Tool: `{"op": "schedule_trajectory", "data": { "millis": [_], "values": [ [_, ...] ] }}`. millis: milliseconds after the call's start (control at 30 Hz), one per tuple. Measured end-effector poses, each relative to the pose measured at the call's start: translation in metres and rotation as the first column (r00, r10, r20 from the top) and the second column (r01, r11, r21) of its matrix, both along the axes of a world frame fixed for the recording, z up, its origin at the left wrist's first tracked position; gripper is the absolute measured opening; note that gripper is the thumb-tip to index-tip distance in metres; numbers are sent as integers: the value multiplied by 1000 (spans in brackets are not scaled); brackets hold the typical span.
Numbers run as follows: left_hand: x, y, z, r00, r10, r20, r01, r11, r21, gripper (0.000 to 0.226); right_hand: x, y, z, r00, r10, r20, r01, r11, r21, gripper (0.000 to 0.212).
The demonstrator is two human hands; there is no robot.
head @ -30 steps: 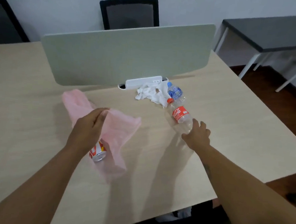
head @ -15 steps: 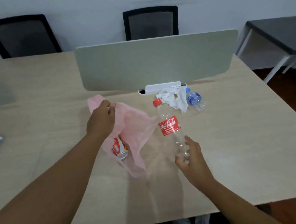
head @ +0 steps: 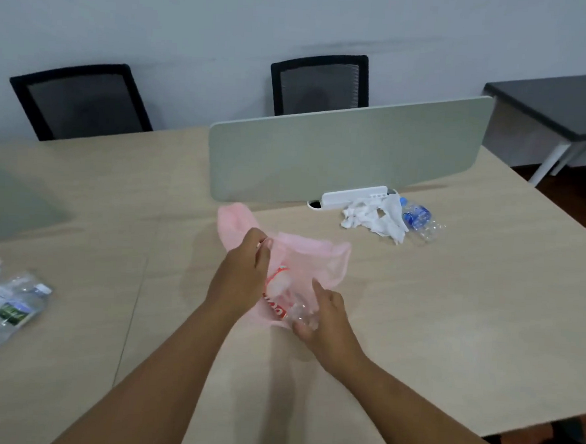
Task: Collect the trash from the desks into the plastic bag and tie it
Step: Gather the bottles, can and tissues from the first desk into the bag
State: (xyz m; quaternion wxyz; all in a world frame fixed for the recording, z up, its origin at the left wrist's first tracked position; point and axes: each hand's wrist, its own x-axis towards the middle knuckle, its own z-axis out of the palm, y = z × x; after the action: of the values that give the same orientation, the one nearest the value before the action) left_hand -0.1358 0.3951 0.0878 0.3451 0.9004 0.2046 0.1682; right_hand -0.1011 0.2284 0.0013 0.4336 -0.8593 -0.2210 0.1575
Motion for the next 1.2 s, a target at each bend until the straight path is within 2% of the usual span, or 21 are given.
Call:
{"op": "schedule_trajectory", "data": {
  "millis": [67, 133, 233, 300, 500, 700, 833, 933, 1067, 1200],
  "values": [
    [-6, 4, -6, 1000, -15, 9, 15, 999, -37, 15, 2, 20, 5, 994, -31, -103, 40, 996, 81, 81],
    [-7, 5, -12, 1000, -15, 7, 15, 996, -91, 14, 5, 22, 6, 995, -87, -53, 89, 995, 42, 67],
    [-3, 4, -18, 1000, 20, -8, -21, 991, -129, 14, 27, -2, 7, 963, -270, 21, 270, 963, -5, 35],
    [3, 2, -21, 998, 61, -8, -62, 987, -150, 14, 55, -28, 10, 938, -343, 41, 345, 937, -50, 28],
    [41, -15, -31, 991, 132, -22, -134, 974, -184, 15, 162, -97, 12, 901, -420, 107, 432, 852, -296, 48],
    [90, -43, -41, 970, 242, -8, -241, 961, -137, 18, 271, -130, -17, 933, -309, 187, 361, 816, -452, 72],
    [113, -55, -52, 955, 295, -11, -295, 950, -106, 20, 327, -135, -47, 948, -243, 206, 314, 821, -476, 81],
    [123, -60, -55, 948, 317, -27, -318, 944, -84, 21, 354, -137, -72, 954, -229, 192, 294, 834, -467, 81],
    [128, -63, -56, 939, 343, -26, -344, 938, -51, 18, 367, -140, -88, 928, -277, 250, 353, 871, -343, 61],
    [128, -53, -59, 935, 354, -25, -355, 934, -34, 20, 333, -150, -78, 887, -456, 73, 461, 881, -107, 61]
  ]
}}
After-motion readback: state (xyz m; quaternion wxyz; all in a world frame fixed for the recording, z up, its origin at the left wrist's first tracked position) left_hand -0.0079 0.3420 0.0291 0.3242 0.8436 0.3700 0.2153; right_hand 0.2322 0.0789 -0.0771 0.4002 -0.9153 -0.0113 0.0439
